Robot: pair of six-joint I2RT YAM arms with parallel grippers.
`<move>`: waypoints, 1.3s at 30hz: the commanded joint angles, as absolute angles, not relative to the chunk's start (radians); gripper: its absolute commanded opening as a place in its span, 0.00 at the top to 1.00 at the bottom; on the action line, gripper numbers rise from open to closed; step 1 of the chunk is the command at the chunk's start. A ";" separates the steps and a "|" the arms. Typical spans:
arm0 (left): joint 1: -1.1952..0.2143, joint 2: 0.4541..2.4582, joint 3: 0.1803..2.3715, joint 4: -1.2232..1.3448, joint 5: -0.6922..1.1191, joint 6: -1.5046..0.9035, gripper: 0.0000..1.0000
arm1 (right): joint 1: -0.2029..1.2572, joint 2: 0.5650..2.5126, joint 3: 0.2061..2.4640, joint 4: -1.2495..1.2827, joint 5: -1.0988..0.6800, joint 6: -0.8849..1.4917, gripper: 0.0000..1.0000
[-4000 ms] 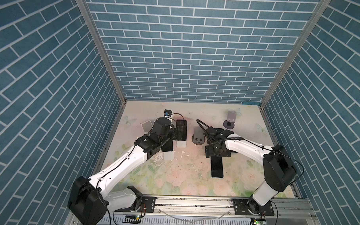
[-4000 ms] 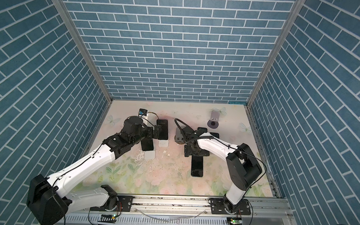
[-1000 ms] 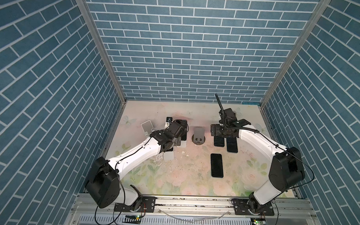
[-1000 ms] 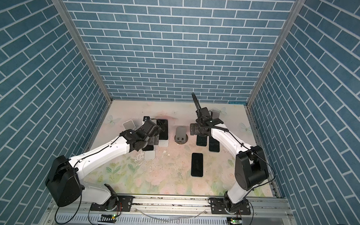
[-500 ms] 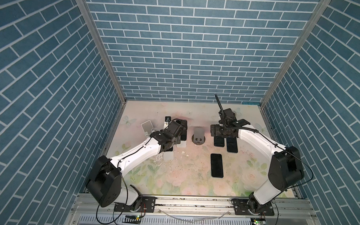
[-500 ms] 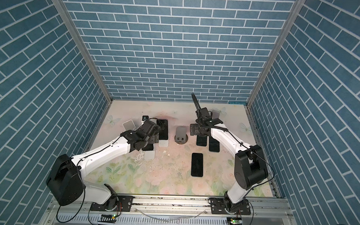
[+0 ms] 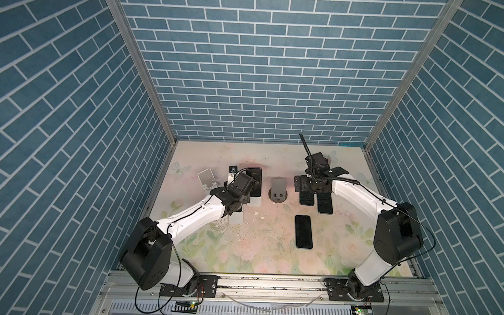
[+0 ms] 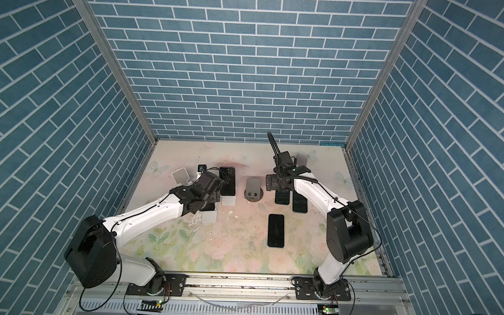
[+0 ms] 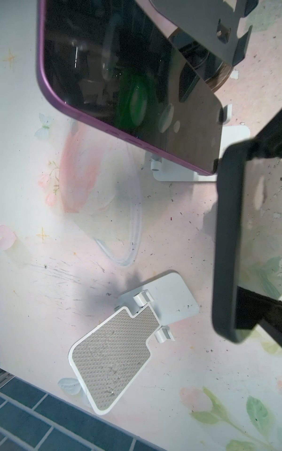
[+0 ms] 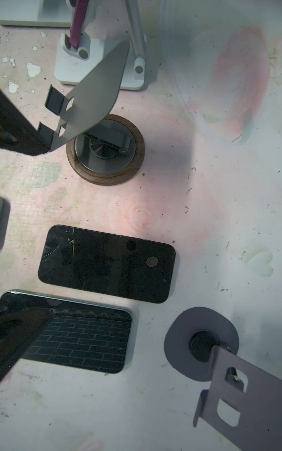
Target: Remove the phone from the phone stand
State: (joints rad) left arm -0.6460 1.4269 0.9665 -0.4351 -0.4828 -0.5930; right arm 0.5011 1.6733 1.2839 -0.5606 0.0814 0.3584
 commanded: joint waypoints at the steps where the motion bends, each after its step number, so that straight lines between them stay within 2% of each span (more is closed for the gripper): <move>1: -0.638 1.414 0.953 -0.413 -0.497 -0.601 0.22 | 0.498 1.684 1.306 -0.585 0.081 0.330 0.02; 8: -0.636 1.414 0.946 -0.408 -0.500 -0.607 0.34 | 0.496 1.681 1.305 -0.591 0.083 0.331 0.02; 12: -0.636 1.407 0.946 -0.410 -0.500 -0.607 0.38 | 0.496 1.681 1.304 -0.592 0.084 0.331 0.02; 29: -0.640 1.312 1.027 -0.510 -0.481 -0.557 0.42 | 0.497 1.673 1.297 -0.588 0.079 0.337 0.02; 39: -0.674 1.322 1.095 -0.581 -0.430 -0.579 0.42 | 0.496 1.654 1.278 -0.575 0.085 0.337 0.02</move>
